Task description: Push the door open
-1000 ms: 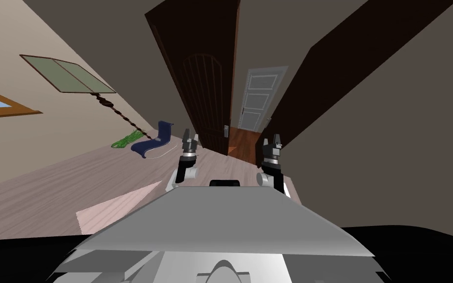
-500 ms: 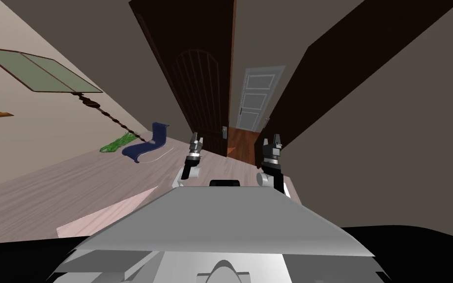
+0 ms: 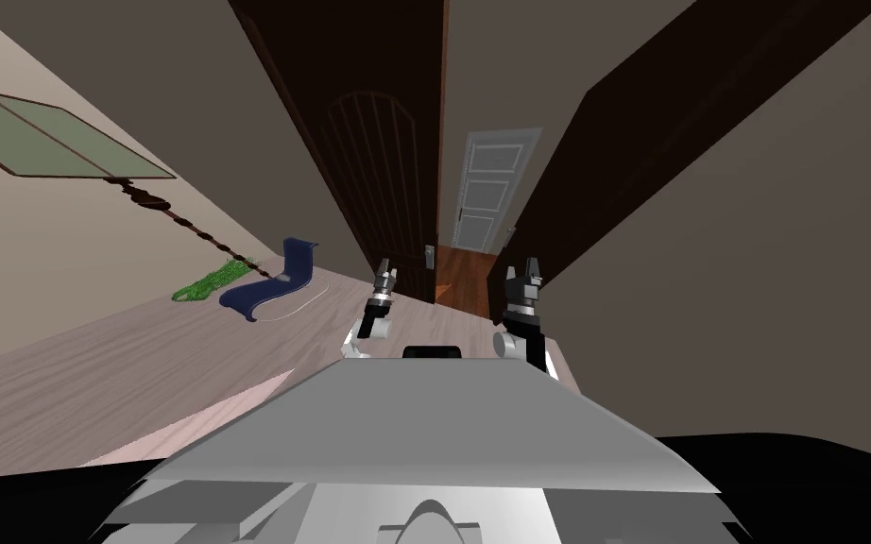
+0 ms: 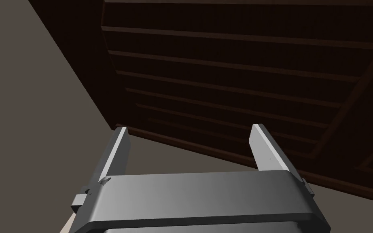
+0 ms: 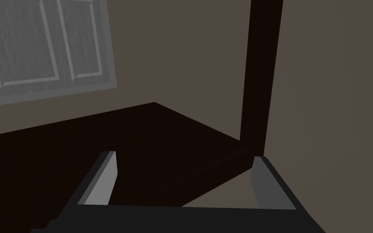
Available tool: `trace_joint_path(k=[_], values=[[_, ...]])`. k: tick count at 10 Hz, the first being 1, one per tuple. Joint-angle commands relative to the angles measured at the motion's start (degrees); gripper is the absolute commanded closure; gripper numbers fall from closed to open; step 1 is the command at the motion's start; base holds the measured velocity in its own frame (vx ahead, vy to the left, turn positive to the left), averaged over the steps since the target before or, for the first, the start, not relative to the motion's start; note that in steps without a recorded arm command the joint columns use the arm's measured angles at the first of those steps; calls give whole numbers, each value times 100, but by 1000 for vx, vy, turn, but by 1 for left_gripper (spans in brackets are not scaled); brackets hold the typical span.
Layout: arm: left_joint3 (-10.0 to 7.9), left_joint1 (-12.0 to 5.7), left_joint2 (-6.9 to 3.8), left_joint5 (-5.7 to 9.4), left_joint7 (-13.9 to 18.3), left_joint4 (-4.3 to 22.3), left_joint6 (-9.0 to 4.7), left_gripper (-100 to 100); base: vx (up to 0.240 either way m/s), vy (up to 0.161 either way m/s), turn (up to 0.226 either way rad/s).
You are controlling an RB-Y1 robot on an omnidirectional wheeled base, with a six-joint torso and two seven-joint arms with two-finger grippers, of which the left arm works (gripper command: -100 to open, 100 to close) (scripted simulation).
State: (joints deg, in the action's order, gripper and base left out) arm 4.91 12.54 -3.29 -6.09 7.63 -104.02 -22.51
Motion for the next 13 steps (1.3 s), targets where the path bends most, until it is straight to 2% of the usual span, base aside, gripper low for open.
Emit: trace_joint_path(k=[1, 8, 13], values=[[63, -49, 0, -1, -10, 243, 46, -100, 111, 9, -78], [257, -482, 46, 7, -54, 1330, 312, -100, 96, 23, -69], [372, -739, 103, 12, -81, 1977, 469, -100, 98, 23, -56]])
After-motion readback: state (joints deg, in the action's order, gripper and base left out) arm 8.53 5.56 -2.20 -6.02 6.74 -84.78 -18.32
